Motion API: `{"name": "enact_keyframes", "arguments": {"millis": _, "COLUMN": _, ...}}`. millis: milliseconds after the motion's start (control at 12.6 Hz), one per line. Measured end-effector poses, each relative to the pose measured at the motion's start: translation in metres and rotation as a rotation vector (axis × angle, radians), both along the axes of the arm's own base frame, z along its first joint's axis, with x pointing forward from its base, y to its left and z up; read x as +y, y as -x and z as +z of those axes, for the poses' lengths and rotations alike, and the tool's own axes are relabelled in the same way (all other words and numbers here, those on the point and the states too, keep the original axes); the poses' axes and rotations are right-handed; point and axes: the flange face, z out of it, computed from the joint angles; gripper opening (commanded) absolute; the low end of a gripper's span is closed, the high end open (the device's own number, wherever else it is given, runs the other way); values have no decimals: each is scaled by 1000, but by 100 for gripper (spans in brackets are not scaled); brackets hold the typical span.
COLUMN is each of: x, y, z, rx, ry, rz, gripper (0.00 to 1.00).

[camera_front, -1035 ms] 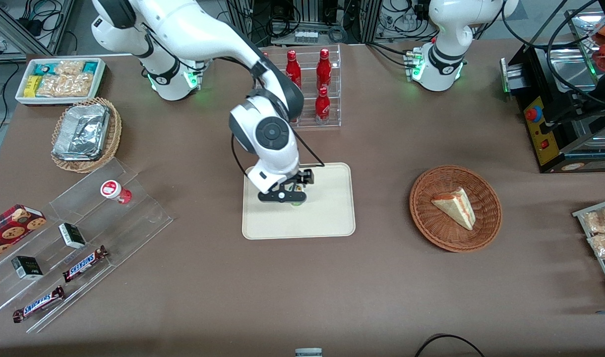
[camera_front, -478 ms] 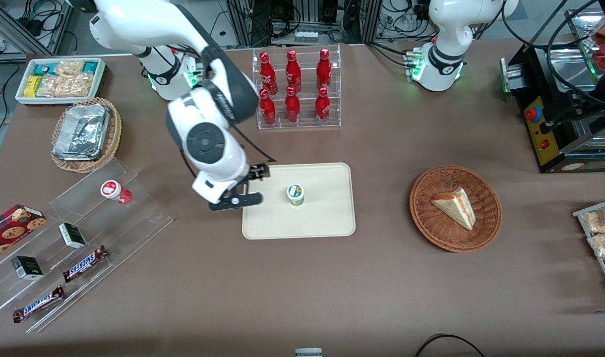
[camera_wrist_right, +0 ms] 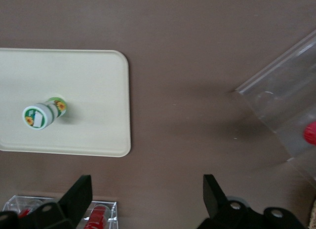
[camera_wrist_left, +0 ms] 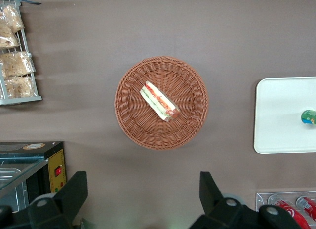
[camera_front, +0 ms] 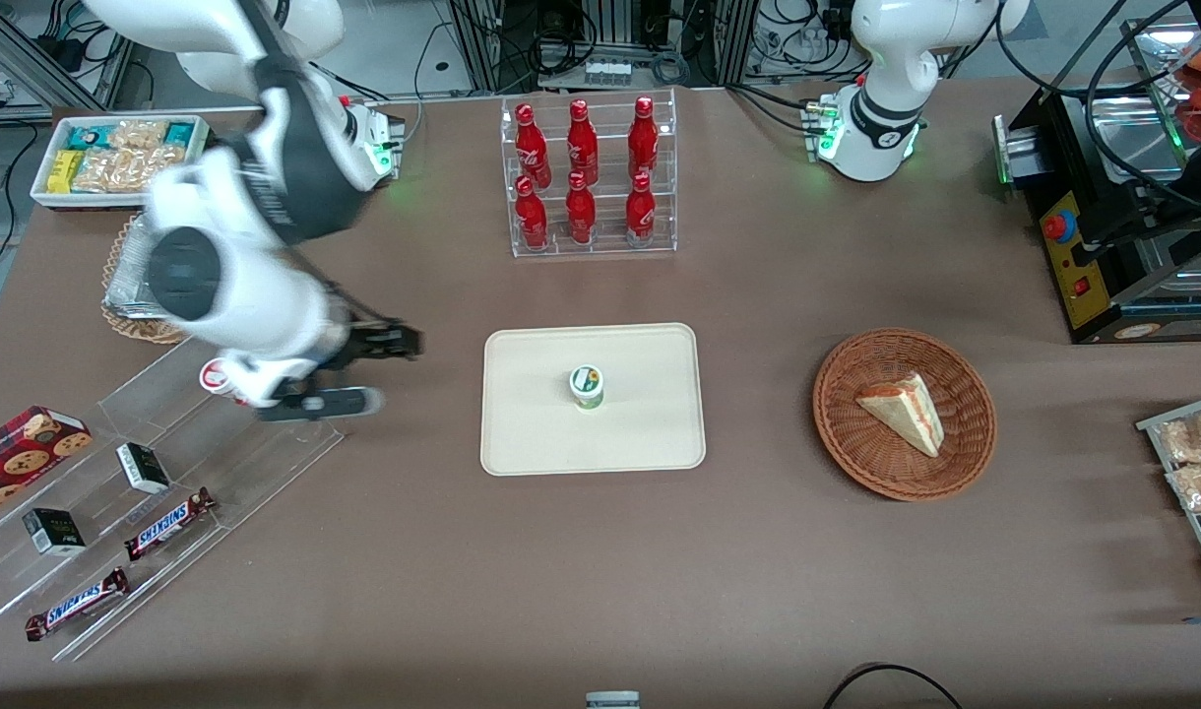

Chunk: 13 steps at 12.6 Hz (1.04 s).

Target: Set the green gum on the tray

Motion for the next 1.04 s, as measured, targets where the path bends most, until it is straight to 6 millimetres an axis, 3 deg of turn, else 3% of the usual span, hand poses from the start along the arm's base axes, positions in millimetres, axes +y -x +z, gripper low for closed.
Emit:
{"name": "enact_keyframes", "arguments": {"millis": 239, "x": -77, "y": 12, "z": 6, "rx": 40, "ry": -16, "rz": -42, "gripper": 100}}
{"name": "enact_keyframes", "arguments": {"millis": 478, "x": -137, "y": 25, "z": 15, "rx": 63, "ry": -13, "rz": -4, "gripper": 100}}
{"name": "enact_keyframes", "arguments": {"millis": 796, "x": -191, "y": 48, "z": 43, "rx": 86, "ry": 2, "rz": 3, "gripper": 100}}
{"name": "enact_keyframes", "arguments": {"millis": 1035, "x": -207, "y": 67, "z": 67, "rx": 104, "ry": 49, "rz": -1, "gripper": 100}}
